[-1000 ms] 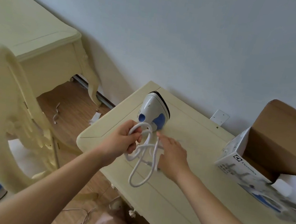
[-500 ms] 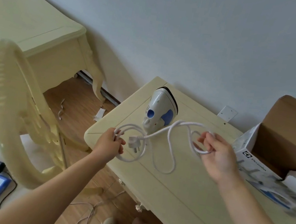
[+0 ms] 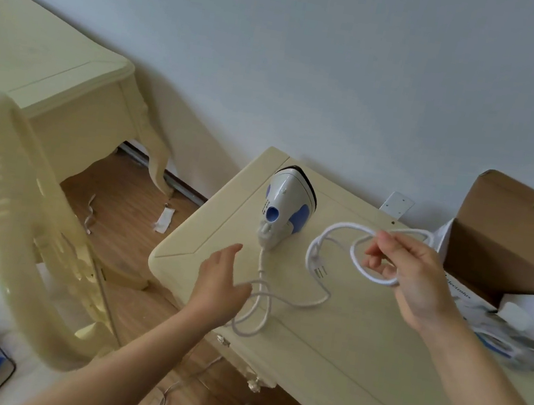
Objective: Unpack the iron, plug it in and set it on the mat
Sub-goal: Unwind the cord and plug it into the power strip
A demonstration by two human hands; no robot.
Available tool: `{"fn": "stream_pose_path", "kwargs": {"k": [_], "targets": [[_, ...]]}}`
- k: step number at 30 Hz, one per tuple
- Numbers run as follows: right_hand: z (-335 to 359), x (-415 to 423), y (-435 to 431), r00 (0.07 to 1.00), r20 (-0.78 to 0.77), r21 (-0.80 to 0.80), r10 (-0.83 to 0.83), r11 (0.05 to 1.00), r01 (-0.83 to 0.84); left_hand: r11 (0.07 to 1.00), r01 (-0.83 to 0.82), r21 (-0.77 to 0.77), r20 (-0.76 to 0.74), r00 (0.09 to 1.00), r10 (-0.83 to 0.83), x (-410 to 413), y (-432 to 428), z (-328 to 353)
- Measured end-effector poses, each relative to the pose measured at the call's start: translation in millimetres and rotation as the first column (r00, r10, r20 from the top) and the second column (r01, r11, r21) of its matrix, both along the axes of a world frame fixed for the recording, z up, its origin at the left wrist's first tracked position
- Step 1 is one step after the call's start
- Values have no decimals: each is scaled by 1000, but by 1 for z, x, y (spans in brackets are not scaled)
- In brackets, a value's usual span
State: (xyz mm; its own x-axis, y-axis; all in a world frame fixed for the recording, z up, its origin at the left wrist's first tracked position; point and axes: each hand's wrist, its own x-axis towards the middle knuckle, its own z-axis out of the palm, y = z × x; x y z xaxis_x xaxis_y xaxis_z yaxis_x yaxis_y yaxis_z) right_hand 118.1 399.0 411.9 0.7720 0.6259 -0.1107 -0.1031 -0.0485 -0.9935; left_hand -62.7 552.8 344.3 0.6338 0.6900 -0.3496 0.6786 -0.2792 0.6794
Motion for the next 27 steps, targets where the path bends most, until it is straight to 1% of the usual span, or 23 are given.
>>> {"fn": "stream_pose_path", "kwargs": {"k": [2,3,4,5,6,9,11,13,14,15,16,17,19,21,23,25,27], "targets": [[9,-5,-1,995,-25,28,100,995,-99,967,136,215,107,981,-162,3,-7,15],[15,-7,-1,983,-60,38,171,985,-169,941,202,272,158,955,-251,7,-11,22],[20,-9,-1,970,-91,49,227,974,-223,923,261,282,199,925,-323,12,-15,29],[27,-13,0,956,-114,62,271,962,-266,919,310,244,239,899,-367,16,-18,36],[34,-16,1,940,-126,81,318,947,-310,925,336,179,283,882,-376,21,-20,41],[53,-25,3,900,-165,108,403,915,-390,939,345,1,423,850,-313,33,-17,49],[61,-29,2,869,-185,66,458,888,-455,948,310,-73,484,842,-238,34,-11,50],[65,-33,1,885,-135,-42,445,890,-454,951,281,-130,489,853,-185,30,-3,55],[63,-32,1,915,-66,-136,397,905,-403,947,276,-165,479,862,-168,27,1,59],[59,-28,1,945,38,-240,325,921,-307,938,284,-200,476,865,-160,23,5,61],[54,-24,1,957,160,-321,241,930,-181,934,294,-202,462,870,-173,17,8,66],[48,-19,2,947,276,-374,167,926,-54,937,296,-184,452,872,-187,12,11,70],[36,-8,3,886,458,-431,70,890,152,944,294,-148,448,871,-201,2,16,75],[23,1,5,795,605,-457,34,833,313,944,292,-154,454,869,-195,-6,19,79],[8,7,7,732,681,-451,-3,786,422,948,262,-180,460,875,-154,-13,24,81],[-9,15,8,717,695,-456,-43,745,487,952,218,-213,473,876,-94,-21,29,85],[-26,21,4,723,684,-456,-95,719,525,955,152,-255,508,861,-2,-29,36,89]]}}
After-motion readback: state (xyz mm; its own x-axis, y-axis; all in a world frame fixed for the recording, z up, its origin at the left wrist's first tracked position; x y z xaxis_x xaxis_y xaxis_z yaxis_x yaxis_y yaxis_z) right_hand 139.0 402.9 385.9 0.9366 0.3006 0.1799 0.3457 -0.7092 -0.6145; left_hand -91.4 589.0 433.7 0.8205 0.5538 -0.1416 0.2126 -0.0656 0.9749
